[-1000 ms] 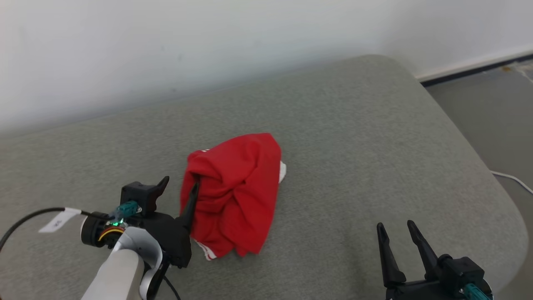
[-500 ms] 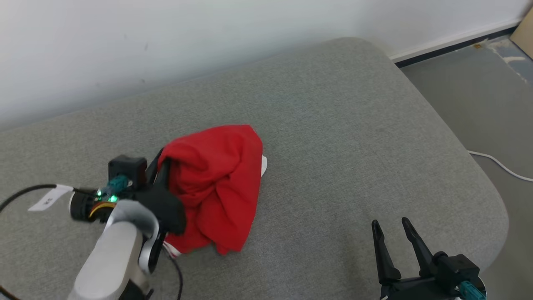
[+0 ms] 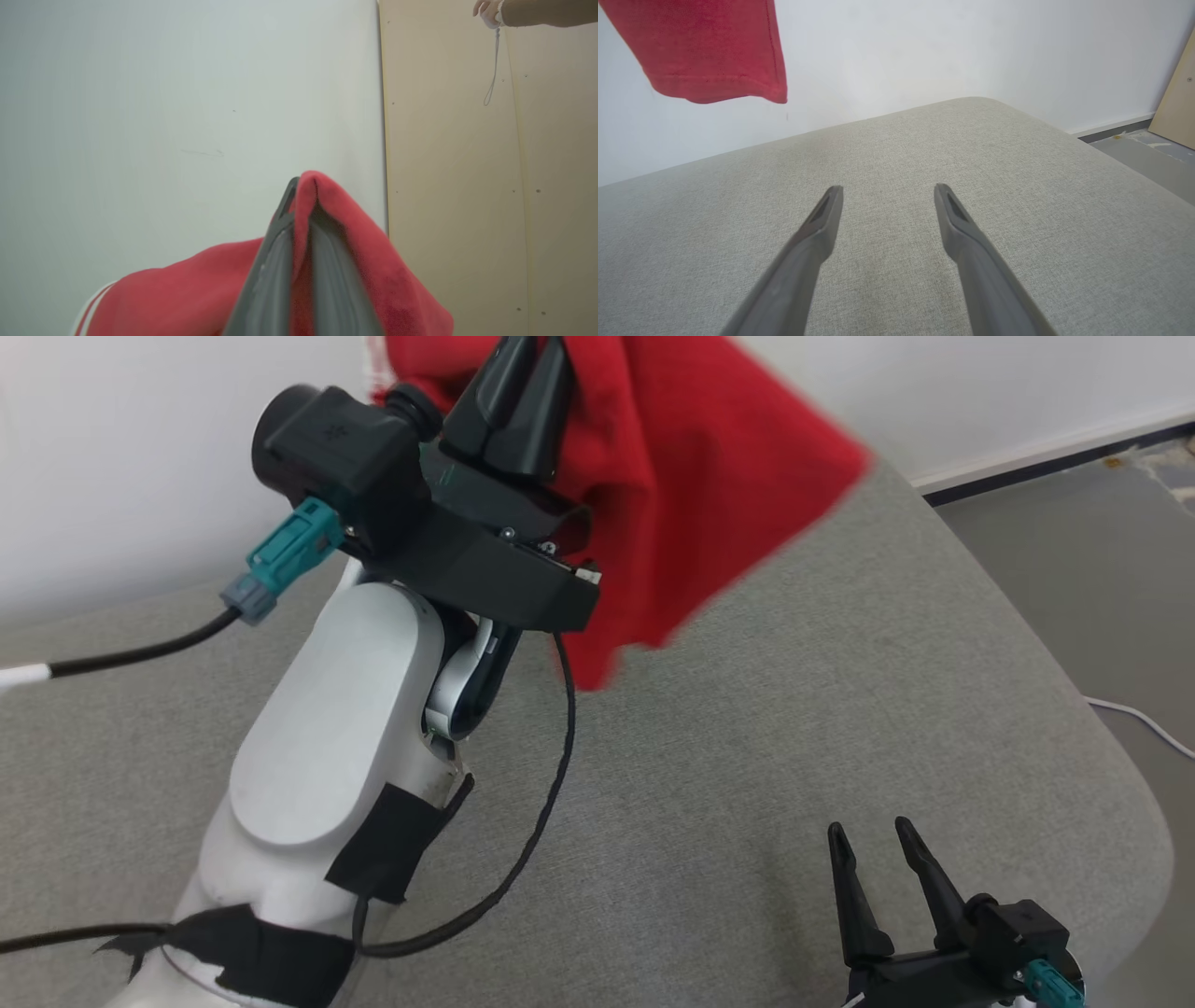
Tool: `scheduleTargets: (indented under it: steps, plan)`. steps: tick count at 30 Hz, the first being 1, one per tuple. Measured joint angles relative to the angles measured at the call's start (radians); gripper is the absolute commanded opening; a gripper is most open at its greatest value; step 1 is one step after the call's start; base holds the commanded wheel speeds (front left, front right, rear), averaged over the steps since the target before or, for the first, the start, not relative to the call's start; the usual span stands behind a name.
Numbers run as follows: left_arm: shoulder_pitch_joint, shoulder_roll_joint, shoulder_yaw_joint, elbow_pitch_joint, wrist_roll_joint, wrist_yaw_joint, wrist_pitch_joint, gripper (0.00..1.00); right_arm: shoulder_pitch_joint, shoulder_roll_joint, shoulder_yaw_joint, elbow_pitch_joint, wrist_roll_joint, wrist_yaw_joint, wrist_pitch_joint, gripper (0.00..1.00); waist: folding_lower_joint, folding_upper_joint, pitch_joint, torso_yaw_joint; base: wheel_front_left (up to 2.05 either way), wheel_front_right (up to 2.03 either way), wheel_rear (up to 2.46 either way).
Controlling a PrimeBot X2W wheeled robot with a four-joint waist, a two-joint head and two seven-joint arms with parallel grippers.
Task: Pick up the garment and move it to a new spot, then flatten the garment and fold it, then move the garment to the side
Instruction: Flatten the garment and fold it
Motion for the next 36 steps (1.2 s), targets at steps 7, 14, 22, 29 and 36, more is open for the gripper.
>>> scheduleTargets:
  steps: [7, 14, 22, 29, 36]
  plan:
    - [0.158, 0.019, -0.036, -0.001, -0.035, 0.025, 0.027, 0.00, 0.004, 0.000, -0.006, -0.003, -0.001, 0.000, -0.002, 1.00, 0.0000, 0.0000, -0.001, 0.048, 0.00, 0.00, 0.00]
    - [0.429, 0.111, -0.061, 0.129, -0.041, 0.033, 0.026, 0.00, -0.001, 0.001, 0.008, -0.001, 0.004, 0.000, -0.003, 1.00, 0.0000, 0.0000, 0.011, 0.118, 0.00, 0.00, 0.00]
    - [0.621, 0.185, -0.067, 0.136, -0.072, 0.038, 0.059, 0.38, -0.016, 0.002, 0.007, 0.005, 0.003, 0.000, -0.004, 1.00, 0.0000, 0.0000, 0.023, 0.187, 0.00, 0.00, 0.00]
    - [0.711, 0.273, -0.068, 0.019, -0.165, 0.034, 0.288, 1.00, -0.015, 0.002, 0.006, 0.012, 0.003, 0.000, -0.005, 1.00, 0.0000, 0.0000, 0.013, 0.213, 0.00, 0.00, 0.00]
    - [0.738, 0.379, 0.028, -0.176, -0.210, 0.161, 0.434, 1.00, -0.015, 0.002, 0.017, 0.016, 0.004, 0.000, -0.004, 1.00, 0.0000, -0.0001, 0.009, 0.202, 0.00, 0.00, 0.00]
